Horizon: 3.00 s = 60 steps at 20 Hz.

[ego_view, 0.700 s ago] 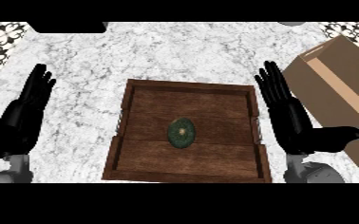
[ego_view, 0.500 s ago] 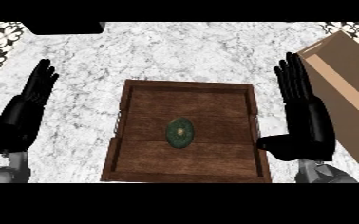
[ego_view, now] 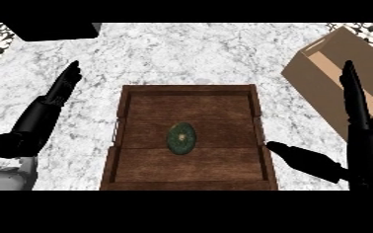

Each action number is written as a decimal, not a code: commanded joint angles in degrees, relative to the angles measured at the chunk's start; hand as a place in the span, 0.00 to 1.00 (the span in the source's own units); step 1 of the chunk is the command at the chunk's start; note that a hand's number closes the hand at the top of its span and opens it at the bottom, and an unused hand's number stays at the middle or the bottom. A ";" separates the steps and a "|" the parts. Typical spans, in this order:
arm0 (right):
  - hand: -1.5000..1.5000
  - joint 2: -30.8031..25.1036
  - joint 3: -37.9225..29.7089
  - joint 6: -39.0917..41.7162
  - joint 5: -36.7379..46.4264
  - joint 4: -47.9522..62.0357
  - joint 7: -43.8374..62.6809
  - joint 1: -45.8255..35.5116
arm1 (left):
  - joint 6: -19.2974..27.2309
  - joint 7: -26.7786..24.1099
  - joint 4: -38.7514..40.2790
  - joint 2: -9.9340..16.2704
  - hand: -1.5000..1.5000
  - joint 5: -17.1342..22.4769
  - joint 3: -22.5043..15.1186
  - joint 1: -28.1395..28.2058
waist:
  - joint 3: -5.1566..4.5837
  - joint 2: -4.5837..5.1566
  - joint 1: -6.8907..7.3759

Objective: Pick the squash from the tray and place it in the cardboard box

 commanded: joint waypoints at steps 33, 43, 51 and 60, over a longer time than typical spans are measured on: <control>0.00 29.99 29.45 55.08 26.12 15.09 65.43 -27.07 | -3.69 -2.37 7.14 -3.88 0.50 -3.46 -3.19 -8.51 | 0.39 1.06 5.87; 0.00 30.17 28.15 53.72 25.43 23.60 67.69 -34.00 | -4.90 -2.80 7.70 -4.20 0.50 -3.39 -2.61 -8.66 | 0.51 0.96 5.90; 0.00 30.19 27.99 53.41 25.88 27.57 66.65 -32.95 | -3.90 -3.61 7.52 -4.99 0.50 -4.27 -1.66 -7.49 | 0.57 0.92 5.20; 0.00 30.19 31.88 48.15 24.02 30.10 67.46 -32.62 | -3.70 -2.22 6.22 -6.93 0.50 -5.67 -2.76 -7.53 | 0.61 1.00 5.51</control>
